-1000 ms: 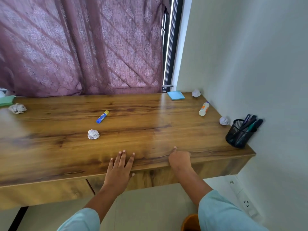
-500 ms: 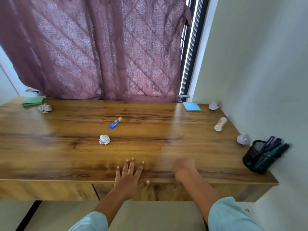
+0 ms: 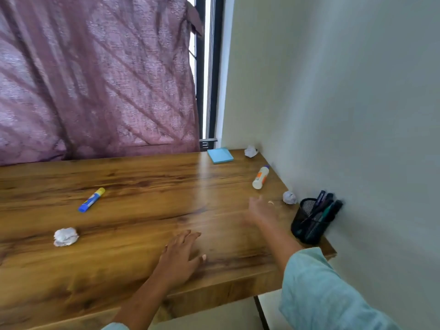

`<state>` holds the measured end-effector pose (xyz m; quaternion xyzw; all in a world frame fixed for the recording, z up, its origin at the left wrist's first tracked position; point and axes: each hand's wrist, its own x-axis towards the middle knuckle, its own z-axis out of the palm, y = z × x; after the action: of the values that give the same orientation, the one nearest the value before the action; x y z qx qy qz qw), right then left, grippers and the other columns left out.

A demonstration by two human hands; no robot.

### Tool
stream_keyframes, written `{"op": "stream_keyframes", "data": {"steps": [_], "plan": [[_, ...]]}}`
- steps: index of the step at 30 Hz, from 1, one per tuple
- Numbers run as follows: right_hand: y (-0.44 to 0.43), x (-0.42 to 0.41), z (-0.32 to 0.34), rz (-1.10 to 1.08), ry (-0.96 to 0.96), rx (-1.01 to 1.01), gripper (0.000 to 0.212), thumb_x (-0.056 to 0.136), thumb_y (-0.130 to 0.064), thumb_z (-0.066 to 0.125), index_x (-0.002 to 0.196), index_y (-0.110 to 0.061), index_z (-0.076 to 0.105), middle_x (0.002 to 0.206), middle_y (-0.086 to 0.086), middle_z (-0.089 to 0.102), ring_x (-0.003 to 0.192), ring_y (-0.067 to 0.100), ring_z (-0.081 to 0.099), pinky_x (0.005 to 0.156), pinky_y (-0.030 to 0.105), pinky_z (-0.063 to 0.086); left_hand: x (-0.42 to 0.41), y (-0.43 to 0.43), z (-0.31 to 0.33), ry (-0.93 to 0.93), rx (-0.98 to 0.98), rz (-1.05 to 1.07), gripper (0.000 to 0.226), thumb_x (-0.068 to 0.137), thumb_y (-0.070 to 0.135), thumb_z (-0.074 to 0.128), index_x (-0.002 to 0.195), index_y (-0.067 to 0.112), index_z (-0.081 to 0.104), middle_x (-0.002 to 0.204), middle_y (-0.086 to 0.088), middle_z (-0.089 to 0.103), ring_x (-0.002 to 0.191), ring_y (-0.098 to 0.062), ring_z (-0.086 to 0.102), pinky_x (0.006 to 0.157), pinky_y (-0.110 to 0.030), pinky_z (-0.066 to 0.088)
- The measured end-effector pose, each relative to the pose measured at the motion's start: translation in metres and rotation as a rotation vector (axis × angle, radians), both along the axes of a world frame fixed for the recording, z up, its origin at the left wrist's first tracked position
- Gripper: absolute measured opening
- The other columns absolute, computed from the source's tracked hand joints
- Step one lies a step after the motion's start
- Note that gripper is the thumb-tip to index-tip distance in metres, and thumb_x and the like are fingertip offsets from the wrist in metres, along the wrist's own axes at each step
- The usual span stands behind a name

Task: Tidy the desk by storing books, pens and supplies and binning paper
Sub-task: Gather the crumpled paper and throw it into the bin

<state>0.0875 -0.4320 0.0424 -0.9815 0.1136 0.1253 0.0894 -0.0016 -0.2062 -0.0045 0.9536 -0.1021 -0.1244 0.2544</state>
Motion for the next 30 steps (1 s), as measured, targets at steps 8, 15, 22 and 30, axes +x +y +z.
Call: {"op": "stream_keyframes", "data": {"steps": [8,15,22,30], "plan": [[-0.058,0.06,-0.02,-0.455,-0.107,-0.051,0.048,0.091,-0.025,0.04,0.139,-0.021,0.035,0.15,0.005,0.021,0.139,0.04,0.017,0.104,0.053,0.035,0.085,-0.016,-0.004,-0.023,-0.184,-0.07,0.042,0.094,0.043,0.049,0.134,0.034,0.041,0.15,0.009,0.023,0.14,-0.014,0.02,0.112,-0.032,0.025],[-0.055,0.102,-0.055,-0.584,-0.353,0.003,0.03,0.095,-0.018,0.042,0.121,-0.012,0.057,0.13,0.009,0.051,0.123,0.03,0.044,0.099,0.042,0.038,0.194,-0.025,0.004,-0.086,-0.247,-0.075,0.032,0.093,0.033,0.055,0.124,0.036,0.049,0.138,0.015,0.032,0.131,-0.007,0.029,0.107,-0.026,0.031],[-0.061,0.121,-0.088,-0.471,-0.71,-0.105,0.014,0.075,-0.008,0.055,0.076,-0.003,0.068,0.076,0.016,0.062,0.063,0.037,0.061,0.056,0.039,0.052,0.337,-0.108,0.013,-0.218,-0.158,-0.194,0.041,0.09,0.027,0.057,0.13,0.025,0.048,0.14,0.006,0.037,0.132,-0.017,0.033,0.104,-0.033,0.035],[-0.083,0.142,-0.125,-0.427,-0.942,-0.389,0.03,0.08,-0.015,0.039,0.094,-0.005,0.064,0.084,0.019,0.064,0.07,0.038,0.059,0.06,0.042,0.051,0.458,-0.23,-0.004,-0.391,0.134,-0.313,0.064,0.087,0.047,0.055,0.141,0.025,0.031,0.149,-0.003,0.028,0.136,-0.028,0.027,0.11,-0.047,0.025]]}}
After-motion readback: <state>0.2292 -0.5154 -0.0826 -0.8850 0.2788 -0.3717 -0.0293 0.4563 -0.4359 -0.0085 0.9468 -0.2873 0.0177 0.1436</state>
